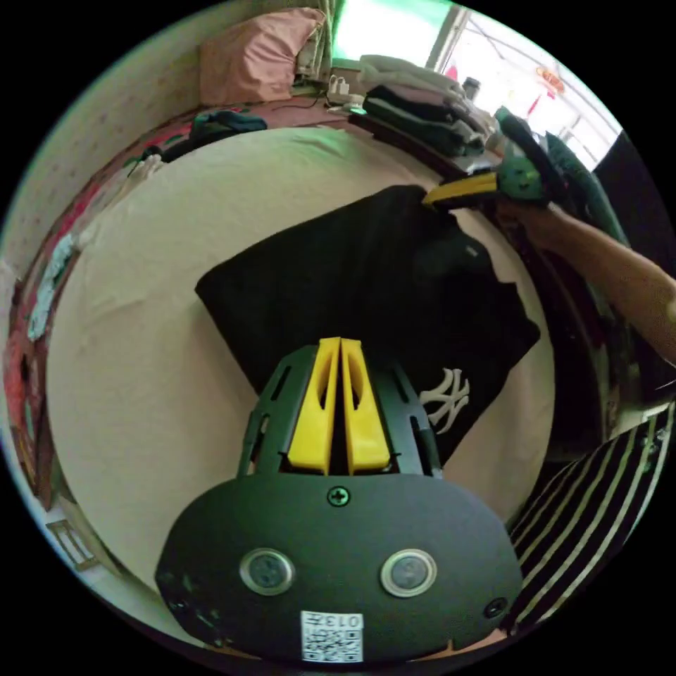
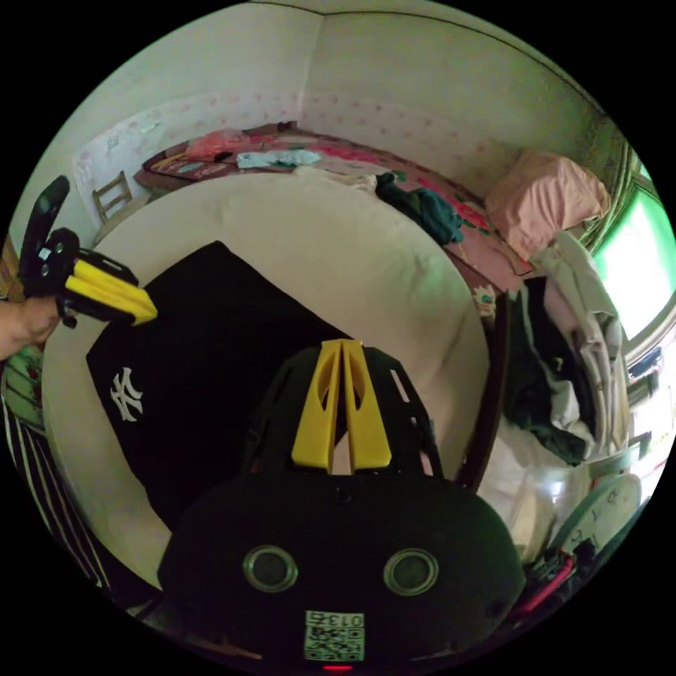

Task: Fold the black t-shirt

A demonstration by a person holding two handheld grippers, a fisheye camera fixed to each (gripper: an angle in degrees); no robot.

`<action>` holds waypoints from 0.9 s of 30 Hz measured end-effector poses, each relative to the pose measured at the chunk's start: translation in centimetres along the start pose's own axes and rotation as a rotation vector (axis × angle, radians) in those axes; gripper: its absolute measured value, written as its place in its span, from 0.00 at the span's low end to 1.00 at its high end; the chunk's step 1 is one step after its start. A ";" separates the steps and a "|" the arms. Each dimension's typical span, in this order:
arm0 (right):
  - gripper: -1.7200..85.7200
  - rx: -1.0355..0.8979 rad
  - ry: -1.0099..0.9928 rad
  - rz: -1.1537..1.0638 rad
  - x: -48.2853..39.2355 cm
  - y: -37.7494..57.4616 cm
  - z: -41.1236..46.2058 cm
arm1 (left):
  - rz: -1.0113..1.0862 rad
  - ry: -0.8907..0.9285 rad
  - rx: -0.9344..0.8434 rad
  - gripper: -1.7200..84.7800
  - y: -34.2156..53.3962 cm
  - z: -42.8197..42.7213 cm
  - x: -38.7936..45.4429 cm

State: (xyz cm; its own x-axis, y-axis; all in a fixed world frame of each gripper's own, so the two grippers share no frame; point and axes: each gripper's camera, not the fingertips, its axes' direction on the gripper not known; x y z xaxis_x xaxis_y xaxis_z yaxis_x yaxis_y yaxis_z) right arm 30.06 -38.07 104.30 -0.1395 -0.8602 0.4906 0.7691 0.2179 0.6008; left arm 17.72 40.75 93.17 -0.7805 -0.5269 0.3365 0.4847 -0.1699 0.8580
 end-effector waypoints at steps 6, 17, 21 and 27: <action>0.02 0.116 0.031 0.122 1.9 5.2 -3.4 | -0.143 0.115 0.114 0.02 1.1 -0.9 -1.5; 0.02 0.006 -0.053 0.032 -5.2 14.6 0.0 | 0.013 -0.124 -0.033 0.02 1.4 1.9 1.4; 0.05 0.012 -0.036 0.209 -1.8 16.1 -0.8 | -0.123 -0.034 0.004 0.04 1.3 0.4 -1.4; 0.15 0.140 -0.267 0.447 3.2 17.4 0.4 | -0.303 0.187 0.077 0.14 0.6 0.6 -7.0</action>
State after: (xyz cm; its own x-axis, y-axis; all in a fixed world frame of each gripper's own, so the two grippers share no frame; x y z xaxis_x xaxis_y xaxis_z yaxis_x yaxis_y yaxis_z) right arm 42.75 -36.85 116.51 0.0148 -0.5264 0.8501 0.7021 0.6108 0.3660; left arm 23.20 44.84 91.58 -0.7952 -0.6063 -0.0080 0.2060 -0.2824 0.9369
